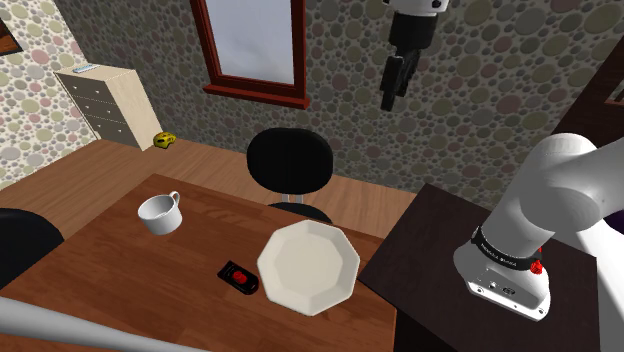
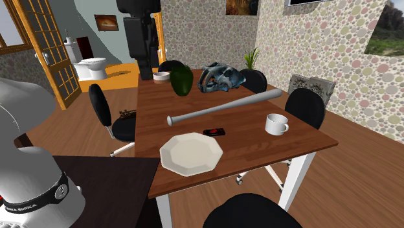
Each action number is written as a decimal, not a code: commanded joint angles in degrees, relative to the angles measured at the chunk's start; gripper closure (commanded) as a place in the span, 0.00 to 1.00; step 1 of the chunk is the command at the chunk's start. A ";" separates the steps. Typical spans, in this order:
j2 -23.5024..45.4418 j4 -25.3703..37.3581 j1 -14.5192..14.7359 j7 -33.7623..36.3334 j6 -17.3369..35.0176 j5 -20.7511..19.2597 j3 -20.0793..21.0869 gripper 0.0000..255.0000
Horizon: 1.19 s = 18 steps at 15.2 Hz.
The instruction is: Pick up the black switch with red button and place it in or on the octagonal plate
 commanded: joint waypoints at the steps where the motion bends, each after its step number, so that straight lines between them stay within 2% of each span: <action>1: 2.53 -0.91 0.53 1.94 3.26 1.23 2.10 0.00; 10: 16.62 -0.49 2.05 9.84 15.90 4.04 10.51 0.00; 18: 33.00 4.71 2.64 18.36 25.82 1.65 17.23 0.00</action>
